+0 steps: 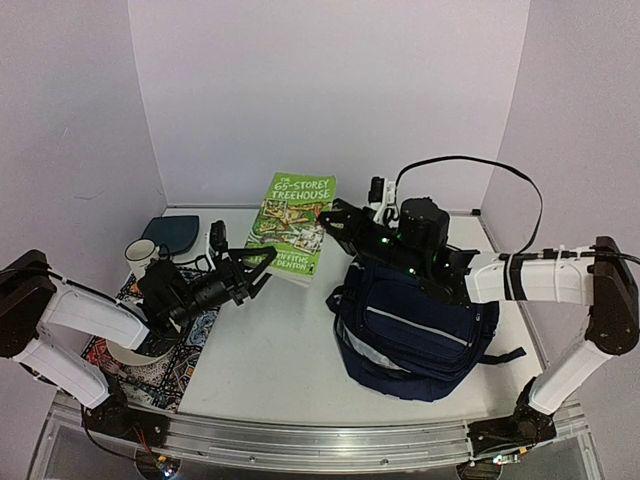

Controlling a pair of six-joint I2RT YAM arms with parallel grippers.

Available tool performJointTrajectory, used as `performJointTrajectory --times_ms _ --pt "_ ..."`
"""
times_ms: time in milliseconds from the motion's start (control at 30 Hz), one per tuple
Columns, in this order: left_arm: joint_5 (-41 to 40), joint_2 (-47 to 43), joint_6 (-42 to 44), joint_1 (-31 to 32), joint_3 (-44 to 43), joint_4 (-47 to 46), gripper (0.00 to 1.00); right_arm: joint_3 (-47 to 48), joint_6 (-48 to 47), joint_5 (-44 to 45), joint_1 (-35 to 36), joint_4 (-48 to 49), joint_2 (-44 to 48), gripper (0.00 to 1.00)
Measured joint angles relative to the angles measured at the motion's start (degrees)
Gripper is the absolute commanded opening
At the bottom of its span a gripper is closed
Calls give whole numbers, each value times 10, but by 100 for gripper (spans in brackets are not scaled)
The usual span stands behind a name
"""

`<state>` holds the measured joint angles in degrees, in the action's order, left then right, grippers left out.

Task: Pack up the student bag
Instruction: Pass from the right arm to the left

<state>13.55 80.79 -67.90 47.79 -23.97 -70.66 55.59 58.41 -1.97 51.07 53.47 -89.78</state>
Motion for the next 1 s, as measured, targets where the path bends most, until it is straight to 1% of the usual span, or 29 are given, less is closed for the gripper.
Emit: performJointTrajectory --times_ms 133,200,267,333,533,600,833,900,1000 --pt "-5 0 -9 2 1 1 24 -15 2 3 -1 9 0 0" --pt "-10 2 -11 3 1 2 13 -20 1 3 -1 15 0 1" --pt "-14 6 -11 3 3 5 6 -24 -4 3 -2 19 0 7" --pt "-17 10 -8 3 8 6 1 -25 -19 3 -2 3 0 12" --pt "-7 24 -9 9 33 10 0 -26 -94 2 -1 -125 26 28" --pt "-7 26 -10 5 38 11 0 -26 -129 6 0 -186 44 35" --pt "-5 28 -13 -55 44 35 0 -19 -243 38 0 -394 103 59" --pt "4 25 -12 -72 44 69 0 -12 -270 43 0 -451 108 62" --pt "17 16 -9 -91 42 130 0 3 -307 46 0 -546 111 64"
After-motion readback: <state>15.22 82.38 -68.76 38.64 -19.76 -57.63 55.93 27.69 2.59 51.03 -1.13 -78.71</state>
